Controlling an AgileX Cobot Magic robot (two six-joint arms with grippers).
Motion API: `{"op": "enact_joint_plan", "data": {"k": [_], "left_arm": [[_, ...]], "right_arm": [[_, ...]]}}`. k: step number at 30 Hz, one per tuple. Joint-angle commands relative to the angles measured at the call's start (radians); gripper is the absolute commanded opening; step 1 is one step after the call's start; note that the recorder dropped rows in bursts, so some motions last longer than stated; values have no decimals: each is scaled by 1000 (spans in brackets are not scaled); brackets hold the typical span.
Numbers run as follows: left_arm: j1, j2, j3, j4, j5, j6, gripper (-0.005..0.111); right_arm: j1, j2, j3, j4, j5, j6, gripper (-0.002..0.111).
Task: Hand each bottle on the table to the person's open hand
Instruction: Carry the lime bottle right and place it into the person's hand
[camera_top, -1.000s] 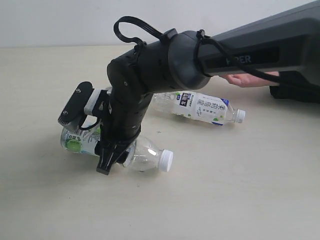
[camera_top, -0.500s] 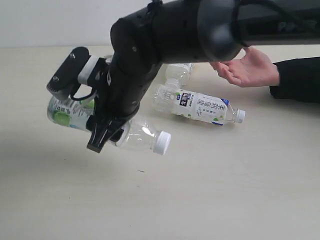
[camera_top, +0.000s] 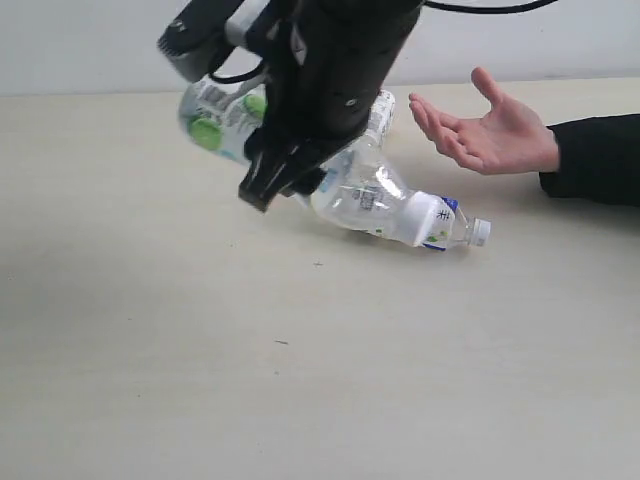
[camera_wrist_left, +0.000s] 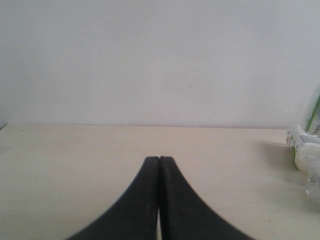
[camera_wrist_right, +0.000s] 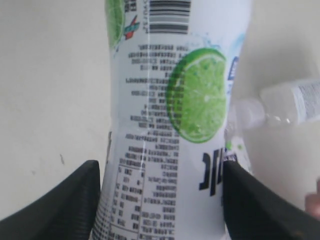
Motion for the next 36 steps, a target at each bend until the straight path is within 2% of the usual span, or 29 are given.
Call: {"op": "enact_joint_plan", "data": {"k": [1, 11, 19, 32, 36], "left_arm": [[-2, -7, -1, -3, -7, 1, 0], [-2, -7, -1, -3, -7, 1, 0], [-2, -7, -1, -3, -7, 1, 0], [-2, -7, -1, -3, -7, 1, 0], [-2, -7, -1, -3, -7, 1, 0]], "right_arm": [[-115, -35, -10, -30, 80, 73, 0], [-405, -24, -10, 21, 104, 182, 0], [-546, 53, -11, 22, 35, 182, 0], [-573, 322, -305, 38, 138, 162, 0], [-573, 382, -341, 36, 146, 162, 0]]}}
